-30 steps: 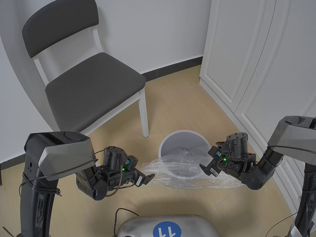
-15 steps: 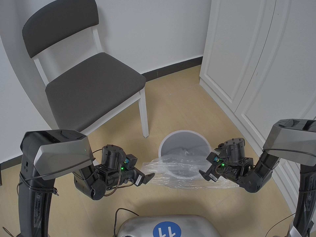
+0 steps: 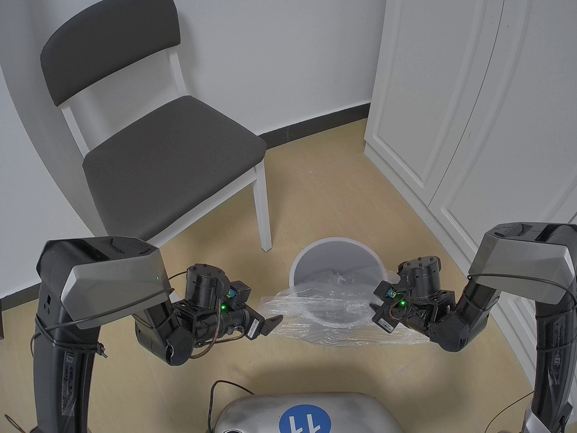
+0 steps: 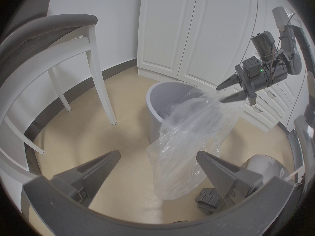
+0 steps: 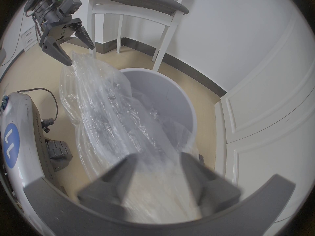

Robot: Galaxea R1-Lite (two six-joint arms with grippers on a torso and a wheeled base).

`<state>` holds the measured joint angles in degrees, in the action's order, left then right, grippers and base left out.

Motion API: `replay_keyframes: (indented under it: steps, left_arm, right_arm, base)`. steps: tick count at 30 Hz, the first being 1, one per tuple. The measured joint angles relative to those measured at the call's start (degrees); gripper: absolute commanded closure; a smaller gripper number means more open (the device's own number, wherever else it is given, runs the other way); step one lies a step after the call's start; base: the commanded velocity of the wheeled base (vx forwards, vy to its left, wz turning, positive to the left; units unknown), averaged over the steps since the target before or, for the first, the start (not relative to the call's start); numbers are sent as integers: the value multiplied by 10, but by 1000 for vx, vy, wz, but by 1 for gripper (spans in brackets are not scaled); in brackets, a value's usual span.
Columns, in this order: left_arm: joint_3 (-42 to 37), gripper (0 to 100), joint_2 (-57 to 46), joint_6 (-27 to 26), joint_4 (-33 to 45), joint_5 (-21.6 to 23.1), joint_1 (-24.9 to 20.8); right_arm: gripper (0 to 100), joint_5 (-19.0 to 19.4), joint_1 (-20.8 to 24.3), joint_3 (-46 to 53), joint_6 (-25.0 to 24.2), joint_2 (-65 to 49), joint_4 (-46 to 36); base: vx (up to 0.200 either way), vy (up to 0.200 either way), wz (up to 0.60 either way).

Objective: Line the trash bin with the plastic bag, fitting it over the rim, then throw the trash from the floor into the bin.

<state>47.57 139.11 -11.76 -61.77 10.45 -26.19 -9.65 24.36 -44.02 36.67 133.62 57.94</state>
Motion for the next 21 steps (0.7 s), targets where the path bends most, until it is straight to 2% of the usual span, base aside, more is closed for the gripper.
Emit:
replay_keyframes:
  steps: [6, 11, 18, 21]
  left_arm:
    - [3, 0, 0, 0, 0, 0, 1]
    - [6, 0, 0, 2, -2, 0, 2]
    - [11, 0, 2, 5, -37, 0, 3]
    - [12, 0, 4, 5, -43, 0, 3]
  right_arm:
    - [100, 16, -3, -27, -9, 1, 1]
    - [100, 17, -8, -65, -36, -1, 0]
    - [100, 7, -21, -147, -74, 9, 2]
    - [100, -9, -27, -186, -99, 21, 3]
  base:
    - [0, 0, 0]
    - [0, 0, 0]
    - [0, 0, 0]
    - [0, 0, 0]
